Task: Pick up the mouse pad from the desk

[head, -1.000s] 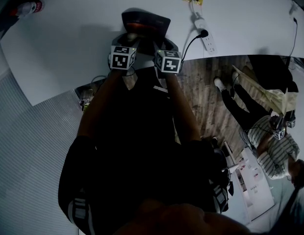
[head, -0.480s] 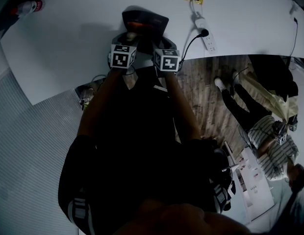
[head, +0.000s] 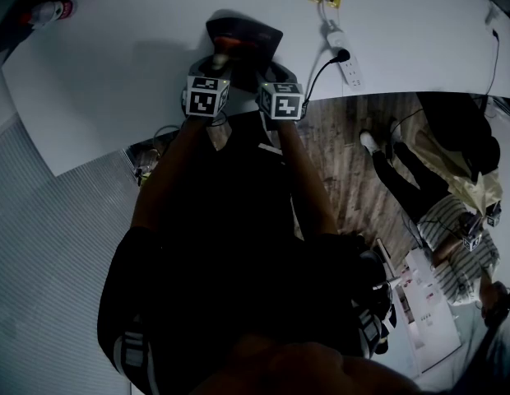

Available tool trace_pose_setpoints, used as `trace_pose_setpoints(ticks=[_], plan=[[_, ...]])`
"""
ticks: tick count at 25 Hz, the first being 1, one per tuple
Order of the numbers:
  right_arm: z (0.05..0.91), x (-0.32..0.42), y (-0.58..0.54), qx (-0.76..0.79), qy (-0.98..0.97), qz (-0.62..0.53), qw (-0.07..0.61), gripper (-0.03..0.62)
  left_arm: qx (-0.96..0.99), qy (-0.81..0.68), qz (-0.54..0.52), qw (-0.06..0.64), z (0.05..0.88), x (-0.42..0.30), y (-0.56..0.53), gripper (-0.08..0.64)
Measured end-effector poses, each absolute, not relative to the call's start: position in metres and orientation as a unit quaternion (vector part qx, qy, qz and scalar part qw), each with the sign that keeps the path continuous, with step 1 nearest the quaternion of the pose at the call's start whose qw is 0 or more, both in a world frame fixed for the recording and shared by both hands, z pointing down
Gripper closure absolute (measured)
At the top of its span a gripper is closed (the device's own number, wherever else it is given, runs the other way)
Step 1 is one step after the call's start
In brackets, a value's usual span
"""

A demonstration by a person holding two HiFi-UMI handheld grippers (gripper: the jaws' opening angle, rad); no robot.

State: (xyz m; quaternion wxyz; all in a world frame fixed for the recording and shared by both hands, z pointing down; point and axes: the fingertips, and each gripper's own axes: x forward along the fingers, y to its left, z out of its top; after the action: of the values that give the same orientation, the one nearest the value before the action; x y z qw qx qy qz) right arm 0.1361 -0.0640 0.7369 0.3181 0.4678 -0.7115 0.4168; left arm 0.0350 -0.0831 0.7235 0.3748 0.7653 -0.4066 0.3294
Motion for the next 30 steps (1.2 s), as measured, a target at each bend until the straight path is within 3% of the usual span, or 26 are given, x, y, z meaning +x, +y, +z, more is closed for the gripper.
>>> trace_pose_setpoints(ticks=[15,30], plan=[[0.719,0.135,-0.065,0.469,-0.725,0.408,0.296,0.405,0.769,-0.425,0.303,0.369,0.708,0.038,-0.079,0.512],[0.697,0.136,-0.065,0.461,-0.745,0.394,0.277,0.405,0.769,-0.447,0.283,0.359,0.685,0.038,-0.076,0.526]])
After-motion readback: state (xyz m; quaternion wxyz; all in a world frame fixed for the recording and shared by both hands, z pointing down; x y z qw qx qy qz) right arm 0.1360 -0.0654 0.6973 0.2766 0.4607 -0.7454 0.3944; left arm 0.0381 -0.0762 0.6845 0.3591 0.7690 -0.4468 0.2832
